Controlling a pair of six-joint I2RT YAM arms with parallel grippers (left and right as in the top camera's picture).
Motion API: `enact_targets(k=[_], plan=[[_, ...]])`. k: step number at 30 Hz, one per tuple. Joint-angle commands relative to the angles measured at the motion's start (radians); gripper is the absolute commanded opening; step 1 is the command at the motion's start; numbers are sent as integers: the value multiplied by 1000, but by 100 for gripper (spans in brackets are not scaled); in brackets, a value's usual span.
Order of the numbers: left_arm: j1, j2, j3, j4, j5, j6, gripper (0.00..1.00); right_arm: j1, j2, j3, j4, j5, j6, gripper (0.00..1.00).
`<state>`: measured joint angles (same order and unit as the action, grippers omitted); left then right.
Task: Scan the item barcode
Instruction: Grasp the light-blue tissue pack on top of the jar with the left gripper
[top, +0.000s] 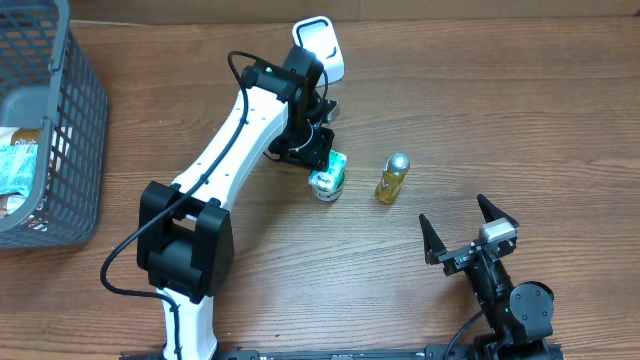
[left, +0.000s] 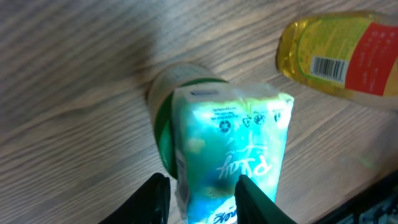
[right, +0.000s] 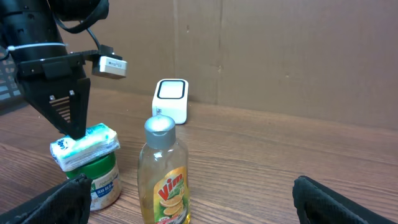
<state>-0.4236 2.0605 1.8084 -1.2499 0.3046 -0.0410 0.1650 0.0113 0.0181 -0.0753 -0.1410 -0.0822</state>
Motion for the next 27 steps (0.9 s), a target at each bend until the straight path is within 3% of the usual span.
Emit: enact_targets(k=[1, 10, 12, 14, 15, 16, 27], plan=[[-3, -25, -28, 24, 59, 26, 39, -3, -7, -10, 3, 9, -3, 100], [-6, -24, -91, 71, 58, -12, 40, -3, -7, -10, 2, 9, -3, 100], [-7, -24, -121, 91, 59, -21, 34, -3, -7, -10, 2, 9, -3, 100], [-7, -24, -134, 99, 59, -35, 20, -3, -7, -10, 3, 9, -3, 100], [-7, -24, -135, 99, 59, -35, 7, -3, -7, -10, 3, 9, -3, 100], [-5, -25, -131, 98, 59, -35, 4, -3, -7, -10, 3, 9, -3, 100], [32, -30, 35, 41, 76, -81, 4, -3, -7, -10, 3, 9, -3, 100]])
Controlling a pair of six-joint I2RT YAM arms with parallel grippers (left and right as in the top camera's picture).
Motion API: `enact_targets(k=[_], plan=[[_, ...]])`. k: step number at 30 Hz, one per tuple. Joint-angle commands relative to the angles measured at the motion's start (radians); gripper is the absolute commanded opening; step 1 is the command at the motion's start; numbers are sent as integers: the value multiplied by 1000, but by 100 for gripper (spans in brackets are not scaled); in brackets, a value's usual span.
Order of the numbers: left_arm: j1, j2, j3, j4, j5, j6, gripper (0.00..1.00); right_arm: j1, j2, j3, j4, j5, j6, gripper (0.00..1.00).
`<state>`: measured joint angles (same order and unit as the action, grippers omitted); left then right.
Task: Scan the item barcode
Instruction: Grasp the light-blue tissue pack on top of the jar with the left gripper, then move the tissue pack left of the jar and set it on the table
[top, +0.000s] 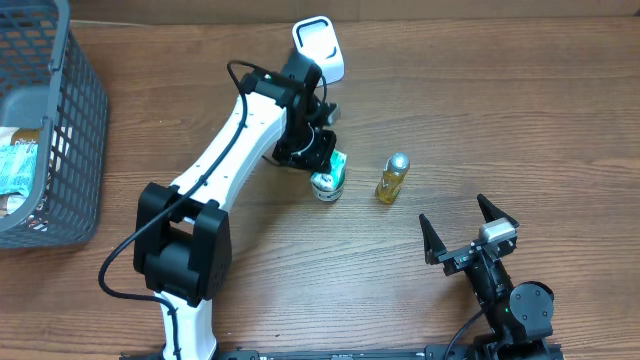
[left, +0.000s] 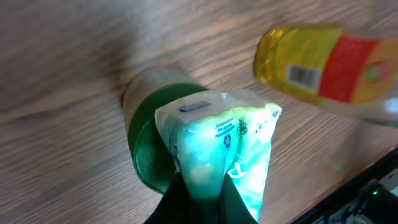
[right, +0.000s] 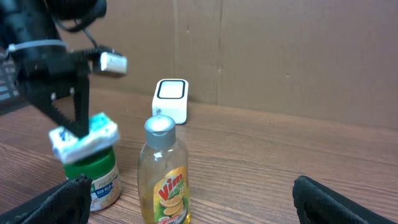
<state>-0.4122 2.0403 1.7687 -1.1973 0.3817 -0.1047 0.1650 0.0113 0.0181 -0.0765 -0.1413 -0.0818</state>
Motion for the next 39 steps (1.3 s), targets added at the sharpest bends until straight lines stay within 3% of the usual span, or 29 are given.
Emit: enact_targets(k=[1, 11, 39], plan=[[26, -10, 83, -18, -15, -36, 4, -3, -7, -10, 4, 10, -3, 100], [58, -3, 83, -7, -418, -233, 4, -3, -7, -10, 4, 10, -3, 100], [-92, 0, -32, -79, -329, -270, 4, -3, -7, -10, 4, 10, -3, 100]])
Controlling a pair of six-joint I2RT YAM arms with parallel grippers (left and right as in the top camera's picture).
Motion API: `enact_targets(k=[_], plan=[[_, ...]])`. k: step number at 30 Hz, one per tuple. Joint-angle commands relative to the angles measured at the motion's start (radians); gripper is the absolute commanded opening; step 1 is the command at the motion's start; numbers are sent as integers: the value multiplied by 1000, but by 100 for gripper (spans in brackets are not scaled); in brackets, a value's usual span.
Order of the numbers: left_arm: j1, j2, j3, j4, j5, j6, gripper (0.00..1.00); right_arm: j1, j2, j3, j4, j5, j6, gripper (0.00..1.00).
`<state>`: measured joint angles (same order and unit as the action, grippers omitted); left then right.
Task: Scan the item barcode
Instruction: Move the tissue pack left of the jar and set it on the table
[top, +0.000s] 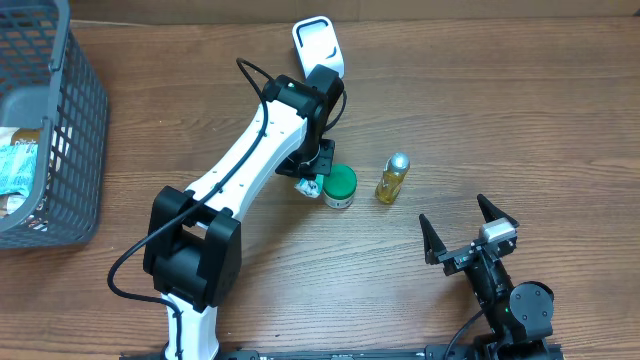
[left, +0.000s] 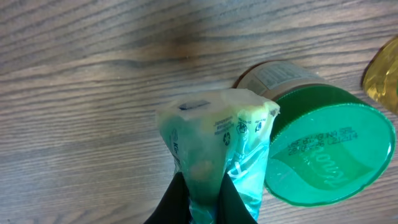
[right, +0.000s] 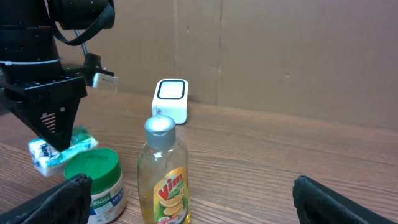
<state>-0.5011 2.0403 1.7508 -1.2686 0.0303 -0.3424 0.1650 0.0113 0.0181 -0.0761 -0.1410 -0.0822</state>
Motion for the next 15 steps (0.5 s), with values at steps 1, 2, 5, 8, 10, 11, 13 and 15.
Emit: enact_targets(k=[1, 2, 5, 8, 10, 11, 13, 15], plan=[[-2, 0, -14, -10, 20, -33, 4, -3, -7, -10, 3, 9, -3, 100], [-1, 0, -14, -11, 10, -33, 4, -3, -7, -10, 3, 9, -3, 100], [10, 0, -14, -16, -116, -83, 4, -3, -7, -10, 3, 9, -3, 100], [24, 0, -14, -16, -248, -156, 4, -3, -7, -10, 3, 9, -3, 100], [28, 0, -15, -10, -334, -203, 4, -3, -7, -10, 3, 9, -3, 100], [28, 0, -15, -2, -383, -228, 4, -3, -7, -10, 3, 9, -3, 100], [27, 0, -15, 10, -392, -241, 4, -3, -7, -10, 3, 9, -3, 100], [26, 0, -22, 22, -375, -241, 4, -3, -7, -10, 3, 9, -3, 100]])
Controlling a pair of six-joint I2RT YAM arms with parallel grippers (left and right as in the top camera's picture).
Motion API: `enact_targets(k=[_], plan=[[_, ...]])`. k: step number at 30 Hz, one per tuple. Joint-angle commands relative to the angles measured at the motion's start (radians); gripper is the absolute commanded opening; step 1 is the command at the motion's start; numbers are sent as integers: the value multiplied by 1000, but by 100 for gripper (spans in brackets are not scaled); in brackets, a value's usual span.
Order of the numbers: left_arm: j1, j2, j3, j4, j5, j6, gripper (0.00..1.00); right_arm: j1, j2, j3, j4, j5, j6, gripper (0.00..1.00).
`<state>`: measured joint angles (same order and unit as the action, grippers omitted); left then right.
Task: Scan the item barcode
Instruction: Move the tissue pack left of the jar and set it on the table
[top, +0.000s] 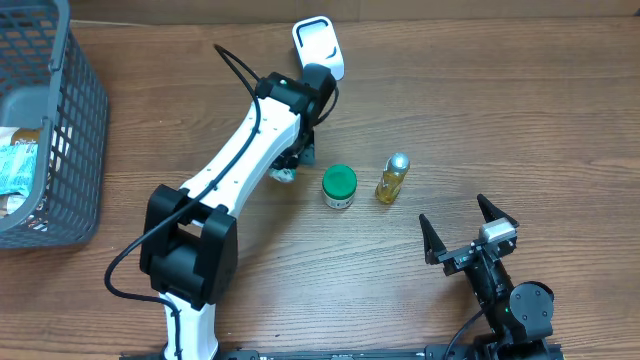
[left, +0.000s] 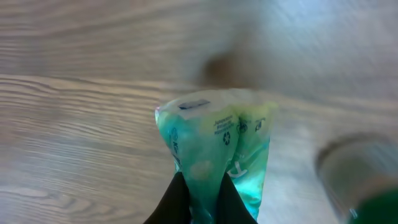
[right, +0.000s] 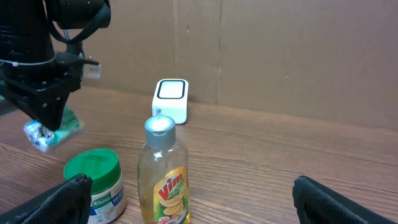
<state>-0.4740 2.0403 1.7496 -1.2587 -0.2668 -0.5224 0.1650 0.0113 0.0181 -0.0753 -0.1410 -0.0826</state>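
Note:
A teal-and-white plastic packet (left: 217, 146) hangs pinched between the black fingers (left: 180, 202) of my left gripper (top: 286, 171), which is shut on it. The packet (right: 53, 131) is above the table, left of a green-lidded jar (top: 339, 186). The white scanner (top: 320, 44) stands at the back of the table, beyond the left arm. My right gripper (top: 470, 236) stands open near the front right, with nothing between its fingers.
A yellow Vim bottle (top: 392, 177) stands upright just right of the jar (right: 93, 181). A grey wire basket (top: 70, 120) holding more packets sits at the far left. Brown cardboard walls off the back in the right wrist view.
My left gripper, still shut on the packet, has moved left and away from the green-lidded jar. The jar now lies at the edge of the left wrist view. The right arm has not moved.
The packet lay on the jar's green lid with my left gripper open around it. Then the gripper was shut on it. Then it held the packet just left of the jar, and now farther left, nearer the scanner's side.

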Motion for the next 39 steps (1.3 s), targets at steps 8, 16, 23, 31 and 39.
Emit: enact_targets(k=[8, 16, 23, 31, 39], plan=[[-4, 0, -118, 84, -27, -60, 5, -3, -7, -10, 3, 9, -3, 100], [-2, 0, -239, 185, 47, -53, 14, -3, -7, -10, 3, 9, -3, 100], [35, 0, -248, 202, 110, 27, 31, -3, -7, -10, 3, 9, -3, 100], [193, 0, -187, 179, 354, 233, 57, -3, -7, -10, 3, 9, -3, 100], [340, 0, -230, 176, 627, 407, 59, -3, -7, -10, 3, 9, -3, 100]])
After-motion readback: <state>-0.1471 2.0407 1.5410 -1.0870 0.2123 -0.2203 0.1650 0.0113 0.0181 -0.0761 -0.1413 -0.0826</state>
